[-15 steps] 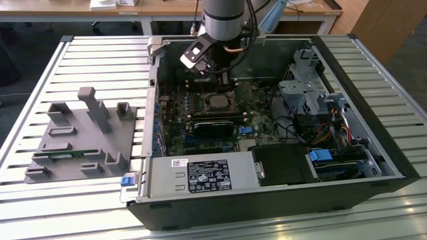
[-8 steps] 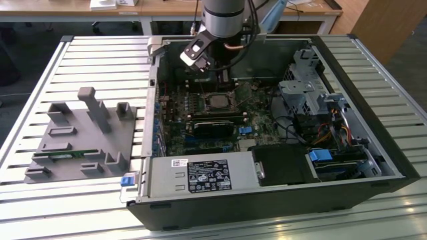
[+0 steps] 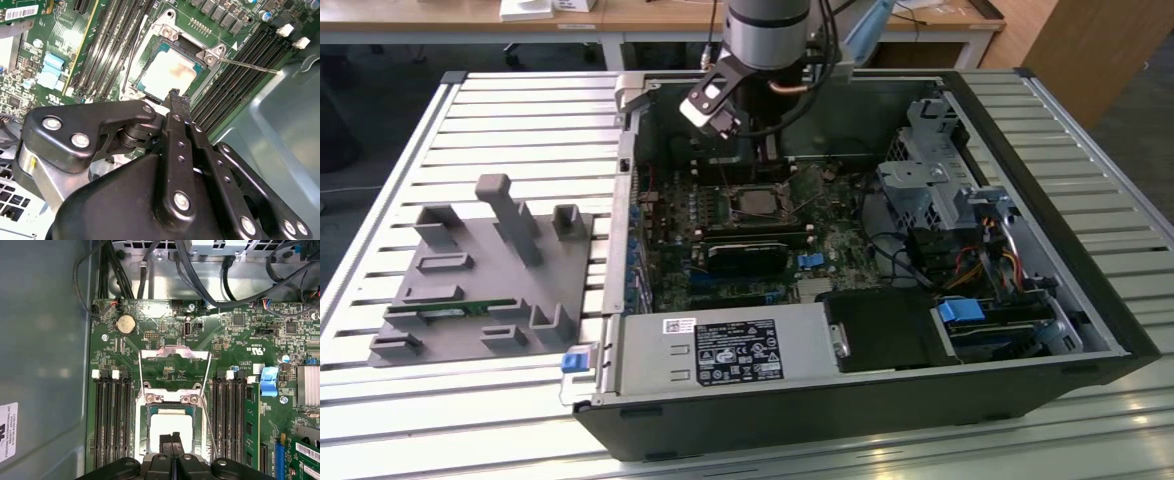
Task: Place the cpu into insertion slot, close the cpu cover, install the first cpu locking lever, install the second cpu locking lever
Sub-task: 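Close the cpu cover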
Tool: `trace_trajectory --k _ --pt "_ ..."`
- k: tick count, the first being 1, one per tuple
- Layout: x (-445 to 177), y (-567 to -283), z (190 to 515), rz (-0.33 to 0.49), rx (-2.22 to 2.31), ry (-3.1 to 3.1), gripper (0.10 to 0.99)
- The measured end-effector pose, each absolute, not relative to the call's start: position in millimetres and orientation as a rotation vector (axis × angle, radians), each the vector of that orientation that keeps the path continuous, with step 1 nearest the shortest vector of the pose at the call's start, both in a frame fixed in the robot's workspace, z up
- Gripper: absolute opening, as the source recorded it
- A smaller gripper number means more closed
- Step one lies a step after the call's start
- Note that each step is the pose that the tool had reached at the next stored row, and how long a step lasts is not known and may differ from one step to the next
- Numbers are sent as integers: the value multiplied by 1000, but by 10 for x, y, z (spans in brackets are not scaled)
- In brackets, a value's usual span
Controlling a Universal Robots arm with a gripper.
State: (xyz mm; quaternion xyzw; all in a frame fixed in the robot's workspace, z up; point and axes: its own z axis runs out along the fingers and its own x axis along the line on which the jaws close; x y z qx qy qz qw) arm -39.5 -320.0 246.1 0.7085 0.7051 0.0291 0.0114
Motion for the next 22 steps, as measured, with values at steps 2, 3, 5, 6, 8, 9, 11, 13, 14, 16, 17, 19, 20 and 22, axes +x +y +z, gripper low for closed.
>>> trace_trajectory --k 2,3,5,6,8,9,11,13,14,16,17,19,20,22 --pt "-395 -3200 2472 91 2210 2199 106" --pt "-395 -3200 2478 91 2210 2199 106" --pt "-395 -3200 2490 91 2210 2199 106" --pt "-395 -3200 2496 91 2210 2199 106" --pt "-395 -3200 2506 91 2210 2199 106" --pt "-395 -3200 2508 91 2210 2199 106" --pt "-391 -3200 2509 91 2210 2199 106" --pt "-373 -3200 2511 91 2210 2199 106" --pt "-358 -3200 2511 91 2210 2199 106" --pt "-322 -3200 2511 91 2210 2199 106" --pt "-316 -3200 2513 91 2210 2199 106" --pt "-315 -3200 2532 91 2210 2199 106" --pt "-315 -3200 2547 91 2210 2199 106" --pt "-314 -3199 2585 91 2210 2199 106"
